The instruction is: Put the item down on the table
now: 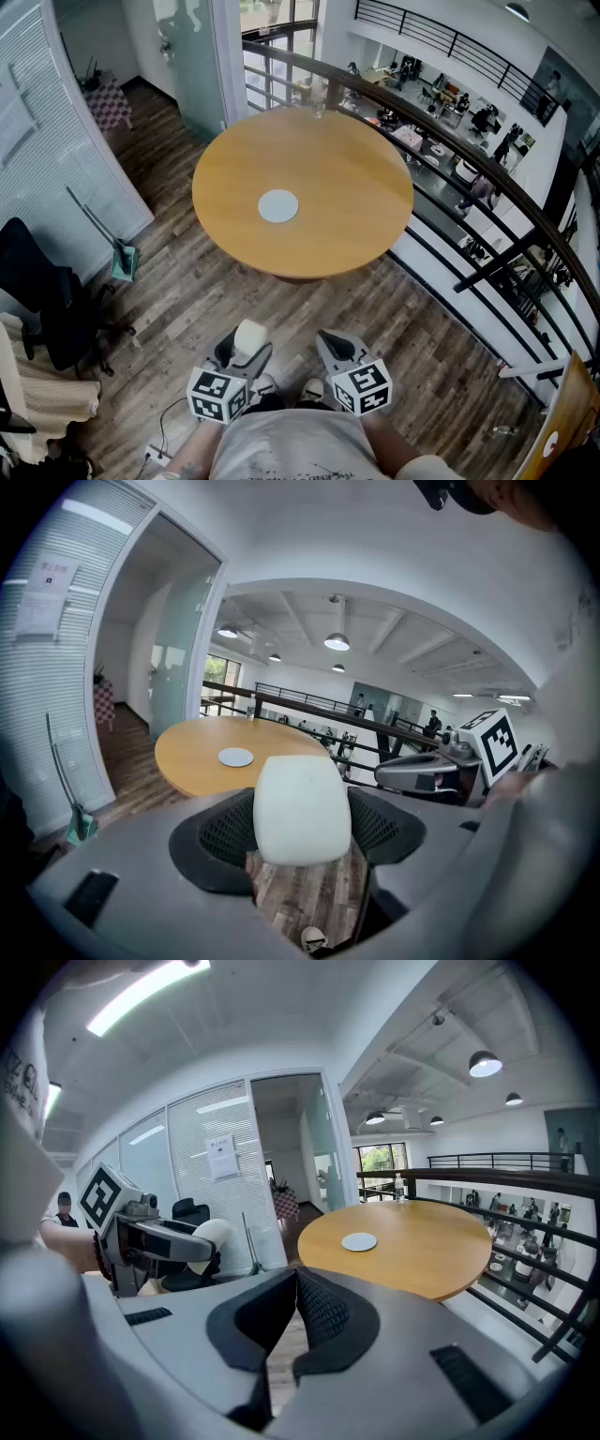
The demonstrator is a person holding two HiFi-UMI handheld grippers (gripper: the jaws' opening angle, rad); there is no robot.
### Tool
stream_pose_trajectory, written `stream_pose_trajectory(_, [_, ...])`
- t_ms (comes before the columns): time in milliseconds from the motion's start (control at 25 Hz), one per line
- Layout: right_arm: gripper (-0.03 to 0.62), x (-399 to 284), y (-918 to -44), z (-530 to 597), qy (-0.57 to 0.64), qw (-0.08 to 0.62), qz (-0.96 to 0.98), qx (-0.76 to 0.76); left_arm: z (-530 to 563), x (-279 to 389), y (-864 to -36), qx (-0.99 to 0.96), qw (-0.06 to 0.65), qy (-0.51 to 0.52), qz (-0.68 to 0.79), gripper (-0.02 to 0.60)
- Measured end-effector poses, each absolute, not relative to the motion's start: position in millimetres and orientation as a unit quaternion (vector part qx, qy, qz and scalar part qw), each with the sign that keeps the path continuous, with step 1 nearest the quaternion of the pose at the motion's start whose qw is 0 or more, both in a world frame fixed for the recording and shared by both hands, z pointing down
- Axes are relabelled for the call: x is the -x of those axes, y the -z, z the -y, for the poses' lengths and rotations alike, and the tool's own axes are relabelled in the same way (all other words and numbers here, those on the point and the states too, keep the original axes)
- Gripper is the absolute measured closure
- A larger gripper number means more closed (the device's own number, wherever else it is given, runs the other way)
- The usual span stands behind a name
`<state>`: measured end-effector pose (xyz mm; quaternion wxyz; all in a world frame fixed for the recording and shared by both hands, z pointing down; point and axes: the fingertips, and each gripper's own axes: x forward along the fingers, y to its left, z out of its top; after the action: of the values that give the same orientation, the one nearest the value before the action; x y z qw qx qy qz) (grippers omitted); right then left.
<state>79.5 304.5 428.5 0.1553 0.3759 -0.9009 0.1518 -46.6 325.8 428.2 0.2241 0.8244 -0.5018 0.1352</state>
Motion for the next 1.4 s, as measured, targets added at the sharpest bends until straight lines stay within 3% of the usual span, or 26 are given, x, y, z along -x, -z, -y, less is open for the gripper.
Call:
stream_pose_trajectory(800, [0.568,-61.2,-420.7,-288.7,-0.156,0.130,0.903,-0.379,-310.1,56.8,-422.2,-0.833,0.221,-0.127,0.492,0.256])
stream_pose_trajectory(1400, [0.567,-41.2,-420.1,-281.6,-0.147,0.132,0.879,-0.434,-320.8,116.0,-425.2,-0.849,0.207,-0.134,0.468,0.257])
